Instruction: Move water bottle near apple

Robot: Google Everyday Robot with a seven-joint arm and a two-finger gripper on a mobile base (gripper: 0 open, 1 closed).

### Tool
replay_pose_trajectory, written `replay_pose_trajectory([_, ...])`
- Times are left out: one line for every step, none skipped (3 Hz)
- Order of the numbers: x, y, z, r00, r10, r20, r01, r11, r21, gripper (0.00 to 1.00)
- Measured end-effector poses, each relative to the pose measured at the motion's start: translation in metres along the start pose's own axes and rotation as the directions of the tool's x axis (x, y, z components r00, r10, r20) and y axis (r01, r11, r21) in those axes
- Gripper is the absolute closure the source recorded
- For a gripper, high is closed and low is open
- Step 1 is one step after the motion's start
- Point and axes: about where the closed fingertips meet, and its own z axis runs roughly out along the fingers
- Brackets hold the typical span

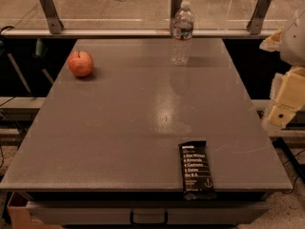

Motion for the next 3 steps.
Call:
replay_pose_trajectory([0.0,0.0,0.0,1.0,0.0,0.0,0.0,1.0,0.0,0.0])
replay_pose_trajectory([-0.005,-0.022,0.017,0.997,0.019,0.077,-0.02,0.9997,0.011,0.0])
replay_pose_trajectory([-0.03,-0.084,0.052,0.961,0.053,0.272,-0.069,0.9965,0.047,0.0])
